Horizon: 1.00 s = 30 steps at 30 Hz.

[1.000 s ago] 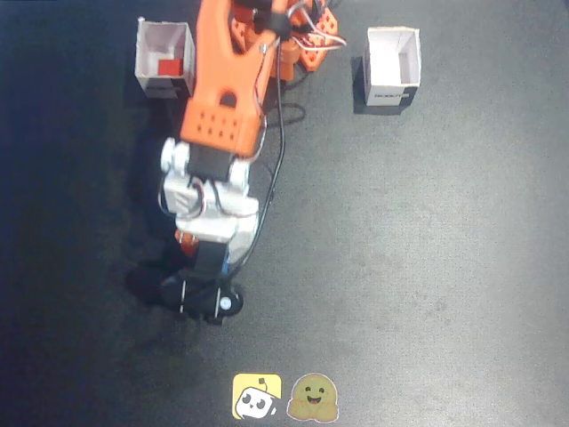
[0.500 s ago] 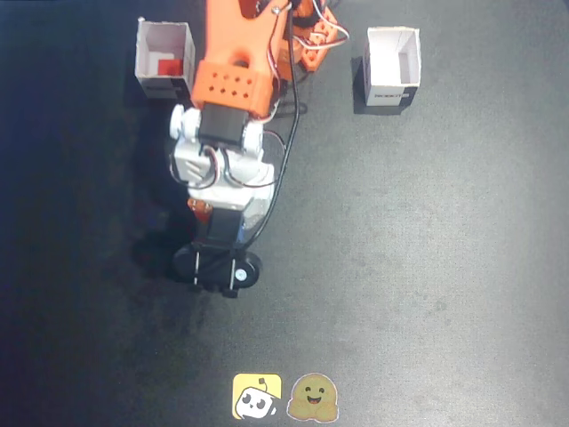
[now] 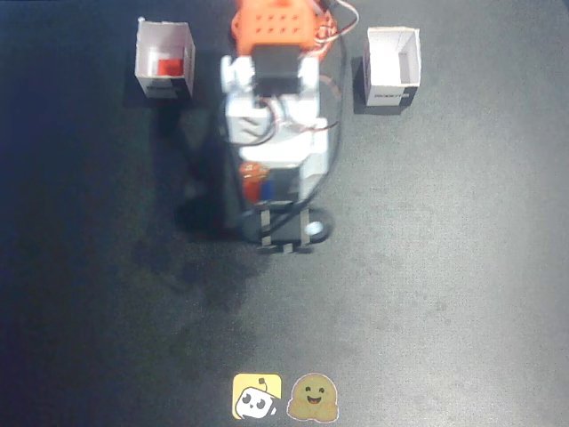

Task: Put the red cube in the right box and the blue cube in the left box.

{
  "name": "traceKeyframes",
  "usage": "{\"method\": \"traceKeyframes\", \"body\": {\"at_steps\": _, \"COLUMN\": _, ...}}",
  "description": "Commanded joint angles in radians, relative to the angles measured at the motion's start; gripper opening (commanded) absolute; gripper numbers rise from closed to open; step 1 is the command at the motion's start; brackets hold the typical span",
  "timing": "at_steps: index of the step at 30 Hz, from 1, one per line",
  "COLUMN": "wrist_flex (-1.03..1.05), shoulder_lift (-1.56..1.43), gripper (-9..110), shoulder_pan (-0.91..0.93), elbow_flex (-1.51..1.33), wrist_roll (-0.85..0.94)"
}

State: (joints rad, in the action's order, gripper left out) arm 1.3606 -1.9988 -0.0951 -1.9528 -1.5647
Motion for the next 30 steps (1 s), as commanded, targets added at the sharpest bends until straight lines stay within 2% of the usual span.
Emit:
{"method": "traceKeyframes", "body": {"at_steps": 1, "wrist_flex": -0.002, "shoulder_lift": -0.067, "gripper": 11, "shoulder_pan": -0.052, "elbow_flex": -0.014, "wrist_roll": -0.002}}
{"method": "traceKeyframes", "body": {"at_steps": 11, "wrist_flex": 0.037, "shoulder_lift": -0.147, "gripper": 11, "shoulder_pan": -0.195, "elbow_flex": -0.067, "wrist_roll": 0.011}}
{"method": "traceKeyframes", "body": {"at_steps": 30, "wrist_flex": 0.143, "shoulder_lift": -0.279, "gripper": 10, "shoulder_pan": -0.578, "elbow_flex": -0.104, "wrist_roll": -0.002}}
